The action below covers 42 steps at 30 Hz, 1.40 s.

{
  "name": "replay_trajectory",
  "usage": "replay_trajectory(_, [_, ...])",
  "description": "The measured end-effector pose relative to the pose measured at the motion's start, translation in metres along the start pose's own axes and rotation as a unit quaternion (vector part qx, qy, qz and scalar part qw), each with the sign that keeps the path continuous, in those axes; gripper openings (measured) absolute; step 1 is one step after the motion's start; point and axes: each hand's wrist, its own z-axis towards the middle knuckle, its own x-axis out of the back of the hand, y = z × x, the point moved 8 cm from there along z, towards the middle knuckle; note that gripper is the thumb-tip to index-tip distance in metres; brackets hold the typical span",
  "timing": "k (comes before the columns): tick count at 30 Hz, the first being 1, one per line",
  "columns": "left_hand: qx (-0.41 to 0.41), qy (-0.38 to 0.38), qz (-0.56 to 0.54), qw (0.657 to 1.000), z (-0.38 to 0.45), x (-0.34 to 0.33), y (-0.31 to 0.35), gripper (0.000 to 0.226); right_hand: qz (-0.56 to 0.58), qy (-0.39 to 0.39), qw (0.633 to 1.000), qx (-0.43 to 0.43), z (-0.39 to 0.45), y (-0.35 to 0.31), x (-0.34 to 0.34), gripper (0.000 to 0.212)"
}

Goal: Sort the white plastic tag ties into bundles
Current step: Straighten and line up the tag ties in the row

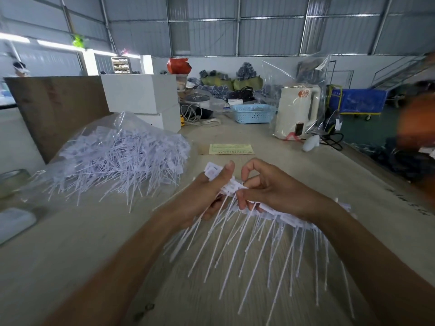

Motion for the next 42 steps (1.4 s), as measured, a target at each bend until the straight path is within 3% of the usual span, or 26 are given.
replay_trajectory(4, [-0.053, 0.020, 0.070, 0.996, -0.002, 0.002, 0.009, 0.063, 0.004, 0.021, 1.000, 0.007, 0.001, 0.000, -0.001, 0.024])
replay_trajectory(8, [-0.064, 0.073, 0.052, 0.994, -0.001, 0.011, 0.011, 0.041, 0.029, 0.020, 0.999, -0.021, 0.000, 0.001, 0.000, 0.027])
replay_trajectory(10, [-0.036, 0.094, 0.024, 0.995, 0.000, 0.015, 0.007, 0.033, -0.031, -0.003, 0.999, -0.024, -0.002, -0.001, -0.002, 0.021])
replay_trajectory(12, [0.012, 0.095, 0.008, 0.995, -0.003, 0.015, 0.000, 0.034, -0.155, 0.027, 0.987, 0.028, -0.001, -0.013, -0.002, 0.028])
replay_trajectory(15, [0.102, 0.072, -0.065, 0.990, -0.001, 0.015, -0.012, 0.038, -0.400, 0.089, 0.903, 0.128, 0.001, -0.033, -0.011, 0.039])
replay_trajectory(17, [0.156, 0.051, -0.072, 0.984, 0.003, 0.014, -0.017, 0.033, -0.432, 0.097, 0.885, 0.144, 0.001, -0.038, -0.015, 0.038])
replay_trajectory(18, [0.168, 0.043, -0.051, 0.984, 0.004, 0.017, -0.018, 0.031, -0.388, 0.087, 0.906, 0.146, 0.002, -0.037, -0.013, 0.035])
replay_trajectory(21, [0.169, -0.031, -0.048, 0.984, 0.001, 0.007, -0.015, 0.032, -0.191, -0.052, 0.977, 0.075, -0.003, -0.026, -0.011, 0.023])
replay_trajectory(24, [0.157, -0.147, -0.008, 0.977, -0.018, -0.004, -0.012, 0.026, -0.173, -0.228, 0.958, 0.014, -0.024, -0.014, -0.012, 0.017])
replay_trajectory(26, [0.140, -0.115, -0.032, 0.983, -0.014, 0.011, -0.009, 0.030, -0.165, -0.260, 0.951, 0.001, -0.034, -0.008, -0.004, 0.017])
replay_trajectory(29, [0.081, 0.001, -0.044, 0.996, -0.005, 0.039, -0.003, 0.036, -0.135, -0.237, 0.962, 0.008, -0.034, -0.004, 0.006, 0.025])
replay_trajectory(35, [0.022, -0.016, -0.027, 0.999, -0.009, -0.009, 0.003, 0.028, 0.006, -0.046, 0.999, 0.027, -0.008, -0.006, 0.011, 0.027])
replay_trajectory(39, [0.051, 0.020, -0.114, 0.992, -0.006, -0.010, -0.001, 0.052, -0.044, 0.024, 0.998, 0.034, -0.003, -0.004, 0.015, 0.041])
replay_trajectory(42, [0.017, 0.015, -0.051, 0.998, -0.006, -0.012, 0.003, 0.045, -0.066, 0.048, 0.996, 0.044, -0.002, -0.005, 0.009, 0.044])
